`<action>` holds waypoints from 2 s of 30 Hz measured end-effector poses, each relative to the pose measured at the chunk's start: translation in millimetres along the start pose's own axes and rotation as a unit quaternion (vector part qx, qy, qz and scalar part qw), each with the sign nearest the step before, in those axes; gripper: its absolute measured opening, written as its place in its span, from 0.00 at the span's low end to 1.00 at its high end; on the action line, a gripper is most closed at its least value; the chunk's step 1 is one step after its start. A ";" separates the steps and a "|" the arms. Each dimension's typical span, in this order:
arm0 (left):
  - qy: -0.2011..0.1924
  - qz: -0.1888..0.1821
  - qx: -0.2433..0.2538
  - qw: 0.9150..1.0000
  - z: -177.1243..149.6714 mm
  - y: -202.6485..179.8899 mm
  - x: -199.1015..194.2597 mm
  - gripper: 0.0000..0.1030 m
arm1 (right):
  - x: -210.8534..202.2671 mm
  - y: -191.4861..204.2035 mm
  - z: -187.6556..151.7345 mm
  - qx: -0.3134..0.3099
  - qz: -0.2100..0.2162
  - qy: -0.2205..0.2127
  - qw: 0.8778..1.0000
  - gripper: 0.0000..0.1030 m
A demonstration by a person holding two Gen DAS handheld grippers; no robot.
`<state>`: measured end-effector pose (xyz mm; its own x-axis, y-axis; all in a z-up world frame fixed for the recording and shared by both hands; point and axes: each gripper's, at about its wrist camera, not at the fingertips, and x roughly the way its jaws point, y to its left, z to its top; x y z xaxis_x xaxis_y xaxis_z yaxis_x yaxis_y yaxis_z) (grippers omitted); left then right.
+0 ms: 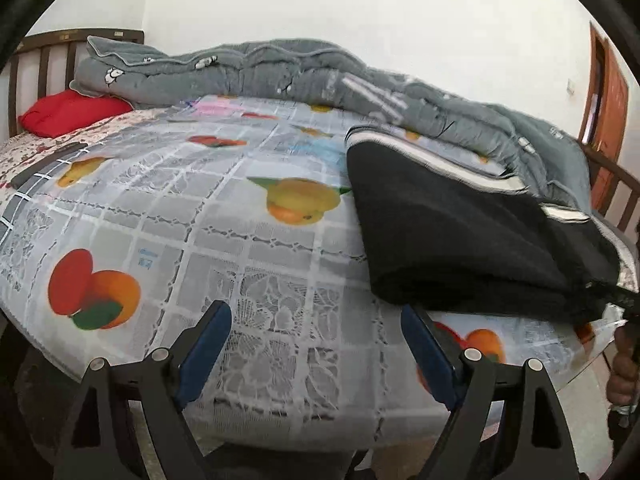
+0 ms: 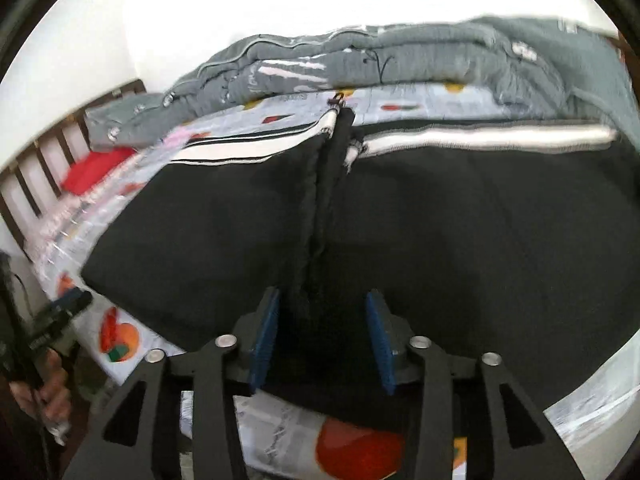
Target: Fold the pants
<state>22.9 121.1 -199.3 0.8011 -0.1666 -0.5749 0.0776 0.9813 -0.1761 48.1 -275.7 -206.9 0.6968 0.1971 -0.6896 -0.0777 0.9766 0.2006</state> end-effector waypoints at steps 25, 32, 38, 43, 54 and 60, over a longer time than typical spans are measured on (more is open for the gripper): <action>0.039 -0.012 0.034 0.999 21.4 -50.5 48.2 0.95 | -1.9 -12.4 15.5 -0.019 -0.001 -0.039 0.999 0.48; 0.039 -0.094 -0.070 0.992 40.3 -18.7 43.3 0.94 | -57.6 -57.5 8.0 -0.009 -0.069 -0.076 0.995 0.53; 0.080 -0.100 -0.075 0.989 79.2 -13.7 65.1 0.93 | -95.3 -165.6 14.9 0.104 -0.185 -0.081 0.974 0.58; 0.107 -0.107 -0.060 0.987 93.8 -18.0 85.8 0.92 | -99.5 -234.4 27.2 0.179 -0.201 -0.097 0.958 0.58; 0.152 -0.167 -0.113 0.968 119.2 -6.6 136.2 0.72 | -49.6 -313.2 52.8 0.317 -0.112 -0.103 0.936 0.61; 0.170 -0.156 -0.130 0.964 123.8 -11.6 161.0 0.28 | -59.9 -291.6 76.4 0.267 -0.145 -0.119 0.945 0.30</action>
<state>224.4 94.8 -190.9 0.5180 -0.5158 -0.6823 0.0976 0.8281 -0.5520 83.5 -578.9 -170.9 0.7786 -0.1597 -0.6068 0.4684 0.7915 0.3926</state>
